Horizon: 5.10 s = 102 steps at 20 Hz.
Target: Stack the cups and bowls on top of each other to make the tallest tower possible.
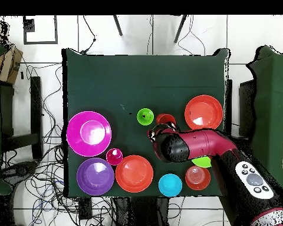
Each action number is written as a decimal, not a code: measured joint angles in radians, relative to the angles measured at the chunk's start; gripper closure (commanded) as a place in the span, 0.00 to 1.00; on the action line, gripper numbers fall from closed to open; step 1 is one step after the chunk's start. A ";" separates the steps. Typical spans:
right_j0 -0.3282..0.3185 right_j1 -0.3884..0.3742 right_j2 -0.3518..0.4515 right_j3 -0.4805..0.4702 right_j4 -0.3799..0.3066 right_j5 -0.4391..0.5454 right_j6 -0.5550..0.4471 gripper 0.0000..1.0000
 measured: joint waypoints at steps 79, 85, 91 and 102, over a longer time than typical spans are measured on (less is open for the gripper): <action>0.044 -0.014 -0.037 0.029 0.025 -0.015 0.006 0.00; 0.058 -0.073 -0.072 0.085 0.049 -0.057 0.047 0.00; 0.102 -0.107 -0.145 0.139 0.053 -0.131 0.125 0.00; 0.225 -0.109 -0.287 0.227 0.053 -0.262 0.272 0.00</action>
